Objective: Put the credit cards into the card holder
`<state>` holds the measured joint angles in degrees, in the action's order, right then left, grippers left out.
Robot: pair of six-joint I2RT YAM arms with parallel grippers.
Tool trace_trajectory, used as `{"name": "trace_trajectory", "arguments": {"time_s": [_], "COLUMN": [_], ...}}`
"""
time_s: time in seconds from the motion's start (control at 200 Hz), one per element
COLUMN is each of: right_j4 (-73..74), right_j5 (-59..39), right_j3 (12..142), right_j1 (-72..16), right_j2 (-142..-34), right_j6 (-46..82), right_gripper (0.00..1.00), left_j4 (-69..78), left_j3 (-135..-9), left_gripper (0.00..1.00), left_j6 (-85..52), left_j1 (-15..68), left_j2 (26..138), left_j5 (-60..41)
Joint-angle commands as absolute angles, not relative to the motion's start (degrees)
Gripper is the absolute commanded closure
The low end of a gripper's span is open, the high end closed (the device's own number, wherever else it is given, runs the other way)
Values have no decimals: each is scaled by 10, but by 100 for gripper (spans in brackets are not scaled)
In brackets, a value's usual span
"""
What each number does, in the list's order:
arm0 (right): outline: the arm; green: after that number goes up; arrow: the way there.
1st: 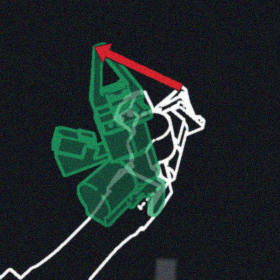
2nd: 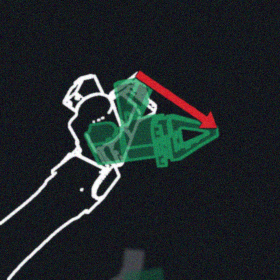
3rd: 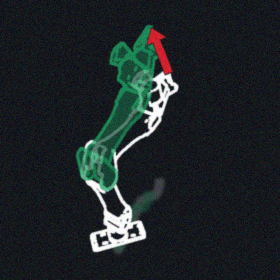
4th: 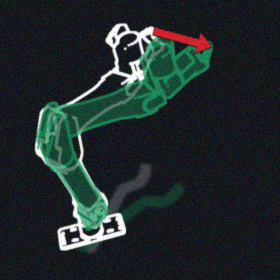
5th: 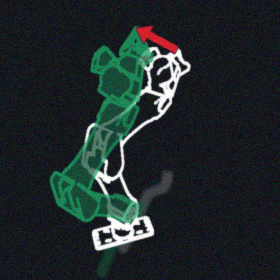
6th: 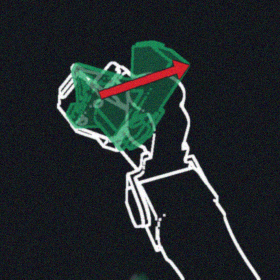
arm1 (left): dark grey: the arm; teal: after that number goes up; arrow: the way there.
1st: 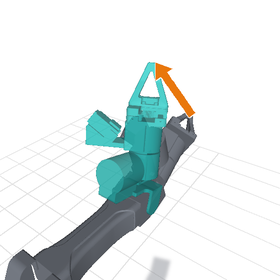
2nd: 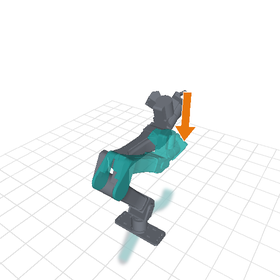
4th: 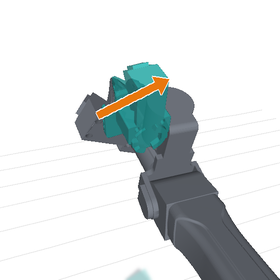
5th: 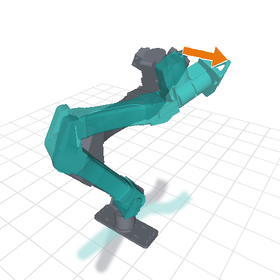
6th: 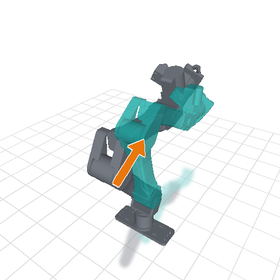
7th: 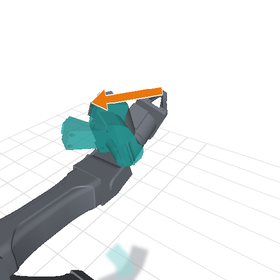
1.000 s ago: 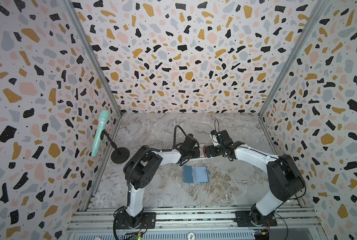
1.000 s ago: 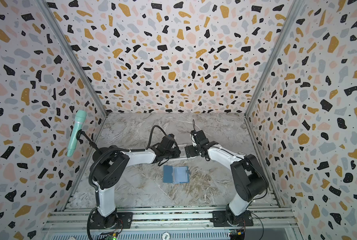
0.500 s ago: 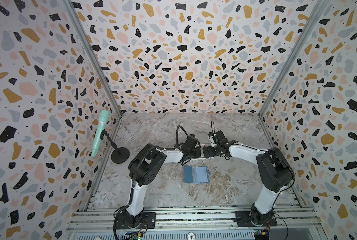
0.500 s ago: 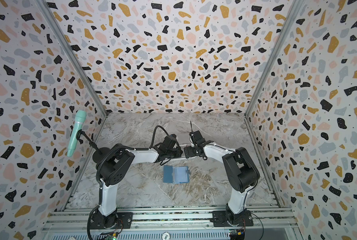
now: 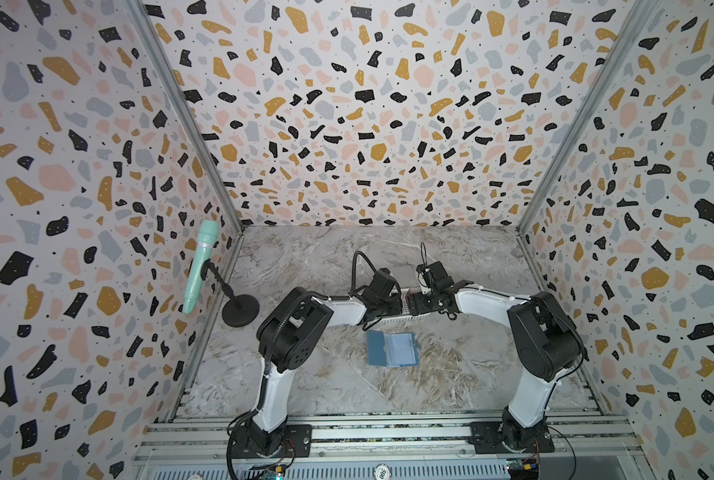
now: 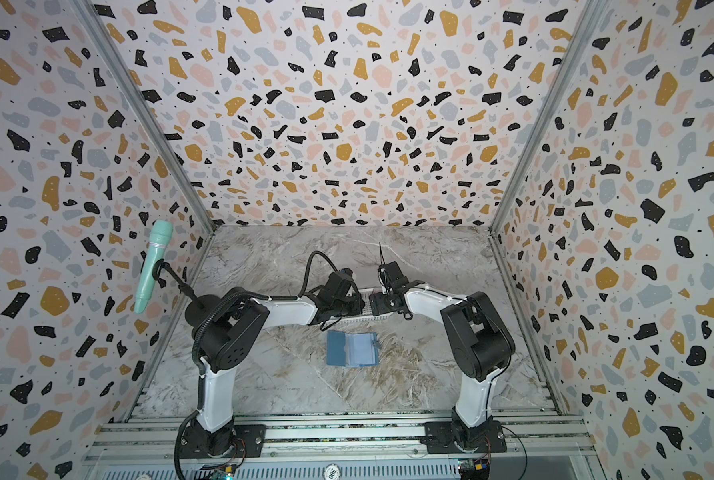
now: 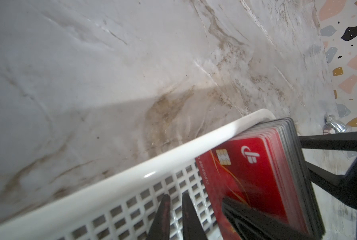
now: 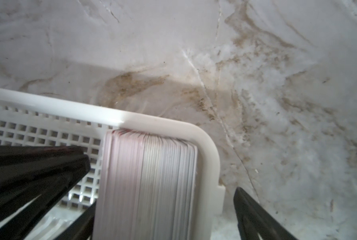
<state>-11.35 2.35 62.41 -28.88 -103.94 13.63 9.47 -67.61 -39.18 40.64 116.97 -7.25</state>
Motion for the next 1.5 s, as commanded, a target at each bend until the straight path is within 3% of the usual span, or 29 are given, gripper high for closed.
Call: {"name": "trace_trajectory", "arguments": {"time_s": [0.0,0.38,0.531,0.791,1.051,1.492], "right_j4": [-129,-131,-130,-124,-117,-113], "right_j5": [46,37,36,20,12,7], "right_j3": [639,635,631,623,619,615], "right_j1": [-285,-285,-285,-285,-286,-286], "right_j2": [-1012,-991,-986,-985,-983,-987], "right_j6": [136,136,136,136,137,137], "right_gripper": [14,18,25,32,39,42], "left_j4": [72,75,77,114,133,140], "left_j3": [-679,-676,-676,-678,-687,-695], "left_gripper": [85,86,85,73,71,61], "left_j6": [-386,-388,-389,-392,-395,-392], "left_j1": [405,405,405,405,405,405], "left_j2": [1185,1184,1185,1183,1196,1211], "left_j5": [-74,-74,-76,-113,-143,-172]}}
